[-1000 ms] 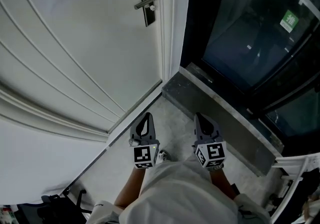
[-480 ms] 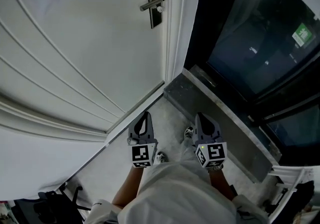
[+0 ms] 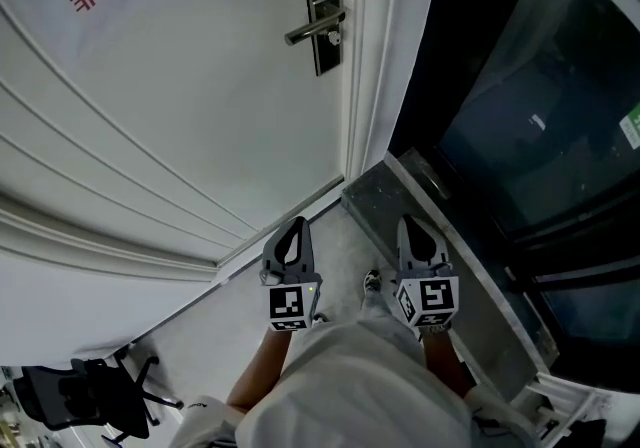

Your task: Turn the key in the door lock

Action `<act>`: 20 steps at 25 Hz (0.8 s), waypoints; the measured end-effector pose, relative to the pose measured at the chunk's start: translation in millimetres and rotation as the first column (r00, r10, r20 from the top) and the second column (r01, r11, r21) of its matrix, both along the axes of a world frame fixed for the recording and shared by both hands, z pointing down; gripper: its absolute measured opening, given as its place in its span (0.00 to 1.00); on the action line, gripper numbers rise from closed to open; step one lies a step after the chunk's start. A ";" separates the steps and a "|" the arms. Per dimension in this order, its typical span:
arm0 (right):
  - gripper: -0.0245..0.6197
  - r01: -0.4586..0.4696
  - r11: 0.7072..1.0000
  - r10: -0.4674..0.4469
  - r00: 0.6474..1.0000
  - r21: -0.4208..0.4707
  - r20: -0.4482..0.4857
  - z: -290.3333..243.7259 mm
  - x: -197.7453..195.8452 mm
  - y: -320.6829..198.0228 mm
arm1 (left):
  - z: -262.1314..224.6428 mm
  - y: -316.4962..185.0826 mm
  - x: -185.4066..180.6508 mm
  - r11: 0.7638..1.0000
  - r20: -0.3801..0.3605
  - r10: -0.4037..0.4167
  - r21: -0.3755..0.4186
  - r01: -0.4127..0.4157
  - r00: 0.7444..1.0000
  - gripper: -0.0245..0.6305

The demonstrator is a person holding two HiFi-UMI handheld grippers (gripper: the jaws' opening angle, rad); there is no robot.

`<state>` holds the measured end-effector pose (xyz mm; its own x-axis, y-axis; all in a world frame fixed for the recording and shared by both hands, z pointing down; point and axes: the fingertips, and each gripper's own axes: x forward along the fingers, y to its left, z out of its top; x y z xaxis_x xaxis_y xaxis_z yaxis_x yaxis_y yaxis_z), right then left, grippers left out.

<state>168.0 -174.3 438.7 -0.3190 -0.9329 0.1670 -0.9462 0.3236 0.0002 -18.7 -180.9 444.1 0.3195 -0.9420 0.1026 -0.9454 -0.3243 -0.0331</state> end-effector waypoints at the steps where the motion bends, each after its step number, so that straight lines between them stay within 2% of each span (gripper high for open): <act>1: 0.03 0.015 1.000 -0.015 1.000 -0.001 -0.002 -0.7 4.0 -8.8 | -2.4 -7.6 4.9 1.000 0.002 -0.013 0.003 0.013 1.000 0.05; 12: 0.03 0.179 0.984 -0.179 0.984 0.009 -0.010 -8.8 46.2 -85.7 | -19.6 -67.9 49.0 0.986 0.019 -0.167 0.017 0.166 0.986 0.05; 20: 0.03 0.297 0.952 -0.290 0.952 0.067 -0.097 -23.5 31.9 -133.7 | -31.0 -101.0 53.8 0.976 0.026 -0.215 0.042 0.214 0.976 0.05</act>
